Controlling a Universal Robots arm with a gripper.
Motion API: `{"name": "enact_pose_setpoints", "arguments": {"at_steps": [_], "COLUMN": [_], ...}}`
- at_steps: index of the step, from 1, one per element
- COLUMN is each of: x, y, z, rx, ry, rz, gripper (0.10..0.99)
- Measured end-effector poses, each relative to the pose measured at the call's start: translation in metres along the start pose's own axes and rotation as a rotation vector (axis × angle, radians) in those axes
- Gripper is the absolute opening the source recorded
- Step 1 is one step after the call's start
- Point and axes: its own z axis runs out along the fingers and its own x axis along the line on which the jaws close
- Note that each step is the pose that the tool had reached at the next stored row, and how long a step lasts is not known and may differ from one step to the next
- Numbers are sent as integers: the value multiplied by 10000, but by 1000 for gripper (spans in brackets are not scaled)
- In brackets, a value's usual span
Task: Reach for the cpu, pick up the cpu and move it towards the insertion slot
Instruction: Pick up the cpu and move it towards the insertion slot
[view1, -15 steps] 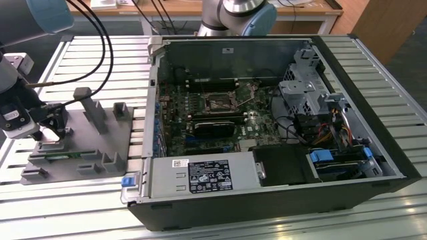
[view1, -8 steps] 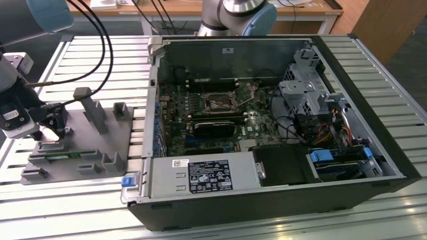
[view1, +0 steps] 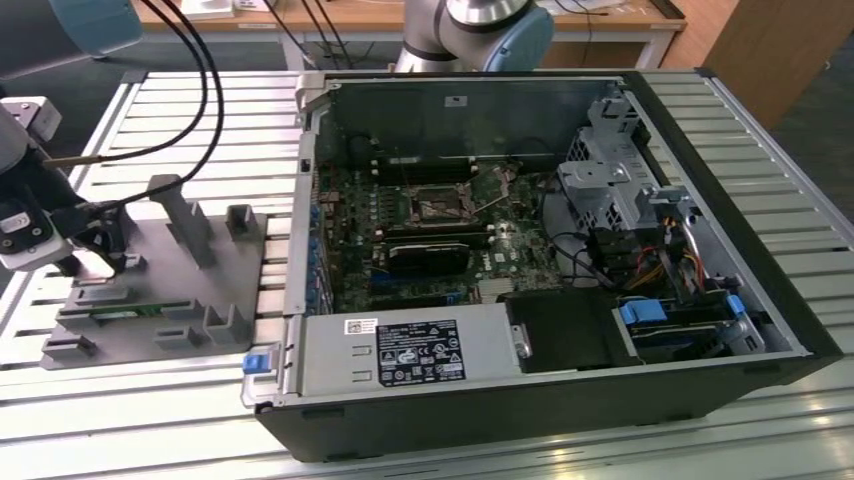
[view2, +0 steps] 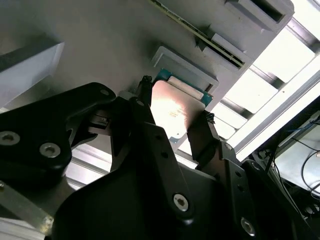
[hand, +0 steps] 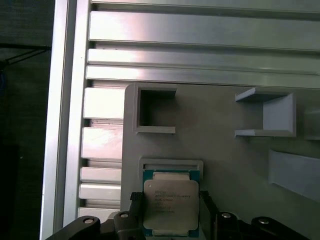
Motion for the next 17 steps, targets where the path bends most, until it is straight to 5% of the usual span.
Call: {"name": "enact_pose_setpoints", "arguments": {"at_steps": [17], "x": [0], "y": [10], "z": [-126], "rx": [-1], "ry": [0], "rz": [0], "gripper": [533]}}
